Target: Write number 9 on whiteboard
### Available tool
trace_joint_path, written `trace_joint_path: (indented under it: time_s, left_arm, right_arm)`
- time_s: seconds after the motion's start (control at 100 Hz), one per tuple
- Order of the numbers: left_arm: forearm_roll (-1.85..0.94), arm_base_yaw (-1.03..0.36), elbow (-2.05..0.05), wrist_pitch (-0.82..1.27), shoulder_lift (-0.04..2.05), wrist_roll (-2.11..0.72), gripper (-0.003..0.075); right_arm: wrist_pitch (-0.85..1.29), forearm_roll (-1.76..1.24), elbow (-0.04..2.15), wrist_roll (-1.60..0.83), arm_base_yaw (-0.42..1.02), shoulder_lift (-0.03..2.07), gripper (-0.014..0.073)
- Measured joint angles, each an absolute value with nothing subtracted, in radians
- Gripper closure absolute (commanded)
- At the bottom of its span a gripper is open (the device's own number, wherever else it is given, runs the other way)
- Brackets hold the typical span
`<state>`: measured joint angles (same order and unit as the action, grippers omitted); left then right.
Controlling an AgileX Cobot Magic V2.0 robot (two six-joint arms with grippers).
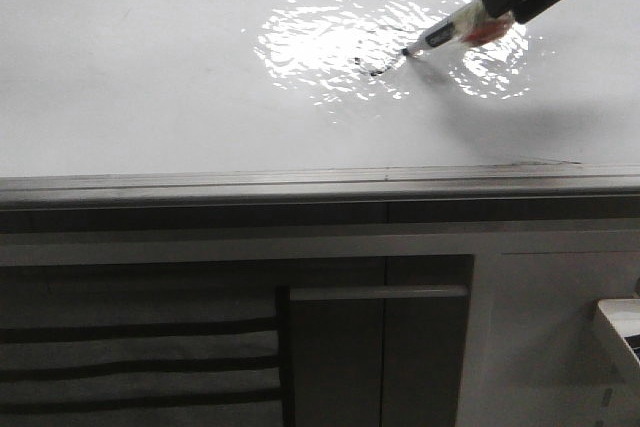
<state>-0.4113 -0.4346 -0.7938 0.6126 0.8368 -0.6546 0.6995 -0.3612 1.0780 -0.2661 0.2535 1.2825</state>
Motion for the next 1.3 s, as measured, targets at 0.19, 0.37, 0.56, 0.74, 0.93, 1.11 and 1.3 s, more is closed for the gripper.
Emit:
trace_joint_path:
  time_s: [0.19, 0.37, 0.56, 0.74, 0.93, 1.11, 1.3]
  left_arm:
    - [-0.411, -0.435, -0.794, 0.608, 0.837, -0.655, 0.0366]
    - [-0.411, -0.435, -0.794, 0.608, 0.837, -0.655, 0.0366]
    - [-0.411, -0.435, -0.794, 0.606, 0.837, -0.655, 0.0366]
    - [-0.423, -0.435, -0.807, 0.611, 0.848, -0.655, 0.0366]
    - [-0.427, -0.501, -0.931, 0.740, 0.961, -0.731, 0.0365]
    - [-0.427, -0.634, -1.038, 0.799, 1.119, -0.849, 0.0366]
    - [-0.427, -0.774, -1.142, 0.781, 1.299, -0.888, 0.0365]
  right_arm:
    - [0.699, -0.346, 1.095, -0.259, 0.251, 1.282, 0.0648]
    - [0.704, -0.352, 1.076, -0.259, 0.249, 1.280, 0.0648]
    - [0.719, -0.377, 0.958, -0.259, 0.291, 1.276, 0.0648]
    - [0.741, -0.399, 0.972, -0.297, 0.291, 1.257, 0.0648]
    - [0.917, -0.470, 1.080, -0.521, 0.291, 1.175, 0.0648]
    - [1.117, -0.480, 1.119, -0.854, 0.298, 1.123, 0.0648]
    - [1.164, -0.480, 1.119, -1.012, 0.298, 1.116, 0.0648]
